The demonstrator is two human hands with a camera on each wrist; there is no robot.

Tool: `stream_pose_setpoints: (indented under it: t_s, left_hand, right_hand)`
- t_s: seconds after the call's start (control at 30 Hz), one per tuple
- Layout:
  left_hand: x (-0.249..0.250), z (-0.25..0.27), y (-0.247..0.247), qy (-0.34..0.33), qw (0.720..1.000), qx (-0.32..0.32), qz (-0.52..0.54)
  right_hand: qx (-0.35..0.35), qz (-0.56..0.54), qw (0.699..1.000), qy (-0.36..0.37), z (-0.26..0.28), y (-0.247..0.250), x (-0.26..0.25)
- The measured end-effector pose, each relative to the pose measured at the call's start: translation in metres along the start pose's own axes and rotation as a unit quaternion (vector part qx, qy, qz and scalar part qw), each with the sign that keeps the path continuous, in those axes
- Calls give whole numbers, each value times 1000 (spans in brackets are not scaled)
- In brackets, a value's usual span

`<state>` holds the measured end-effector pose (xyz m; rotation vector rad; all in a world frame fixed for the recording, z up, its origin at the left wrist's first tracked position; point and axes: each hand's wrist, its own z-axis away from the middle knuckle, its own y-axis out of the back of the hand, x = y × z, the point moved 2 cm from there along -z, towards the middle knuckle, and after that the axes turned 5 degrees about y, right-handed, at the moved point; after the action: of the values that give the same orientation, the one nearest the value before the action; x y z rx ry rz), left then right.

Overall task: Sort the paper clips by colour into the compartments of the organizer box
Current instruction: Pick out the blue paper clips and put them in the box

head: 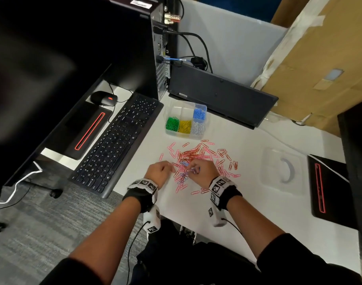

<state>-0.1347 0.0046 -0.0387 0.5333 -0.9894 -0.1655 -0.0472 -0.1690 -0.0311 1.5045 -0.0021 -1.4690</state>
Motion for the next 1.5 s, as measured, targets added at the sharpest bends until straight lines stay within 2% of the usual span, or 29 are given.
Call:
stream_pose_setpoints:
  t_s: [0.07, 0.17, 0.33, 0.43, 0.57, 0.6, 0.63, 0.7, 0.77, 0.83, 0.9, 0.97, 1.0, 1.03, 1.1, 1.13, 1.17, 1.2, 1.3, 1.4, 1.5]
  left_hand:
    - [2, 4, -5, -26, 998, -4, -57]
    - [4, 8, -16, -41, 990, -9, -136]
    - [6, 7, -28, -22, 989, 9, -148]
    - [7, 4, -28, -21, 992, 9, -126]
    - [0, -2, -12, -3, 996, 59, -67]
    - [-1, -4, -7, -3, 995, 72, -62]
    - [-2, -6, -3, -5, 995, 81, -61]
    - [-2, -8, 1, -21, 994, 78, -70]
    - [1, -7, 0, -56, 994, 41, -86]
    - [7, -6, -6, -94, 988, -3, -121]
    - [13, -5, -11, -113, 977, -21, -180]
    - [15, -4, -14, -112, 968, -17, -226]
    - [15, -4, -14, -106, 965, -13, -238]
    - [13, -5, -15, -97, 965, -11, -242]
    - [10, -5, -15, -80, 968, -16, -235]
    - [9, -6, -16, -75, 970, -22, -231]
    - [8, -7, -16, -72, 971, -28, -225]
    - [7, -8, -16, -70, 973, -32, -219]
    - [5, -9, -15, -54, 979, -37, -192]
    - [2, -8, -14, -50, 984, -44, -166]
    - [-3, -8, -8, -48, 989, -28, -137]
  right_hand:
    - [-6, 71, 997, 20, -4, -1, 1]
    - [-2, 117, 993, 22, -9, -2, 2]
    - [2, 128, 992, 22, -12, 2, 6]
    - [15, 83, 996, 12, -11, 7, 14]
    - [15, -73, 996, -46, -8, 19, 23]
    - [12, -150, 986, -77, -5, 21, 23]
    - [13, -255, 961, -110, -2, 22, 23]
    - [5, -457, 872, -177, 5, 21, 20]
    - [-10, -566, 795, -217, 10, 21, 17]
    - [-15, -610, 757, -234, 11, 21, 15]
    - [-8, -622, 742, -250, 11, 21, 13]
    - [-15, -600, 757, -258, 11, 20, 14]
    - [-24, -567, 783, -255, 11, 19, 15]
    - [-33, -515, 822, -243, 10, 19, 15]
    - [-45, -332, 924, -182, 9, 18, 16]
    - [-46, -221, 965, -136, 8, 18, 16]
    - [-45, -133, 986, -89, 7, 16, 16]
    - [-45, -83, 994, -54, 6, 12, 16]
    - [-47, -32, 998, 4, 5, 1, 15]
    - [-48, 3, 998, 33, 1, -7, 13]
    - [-38, 23, 999, 32, -2, -13, 12]
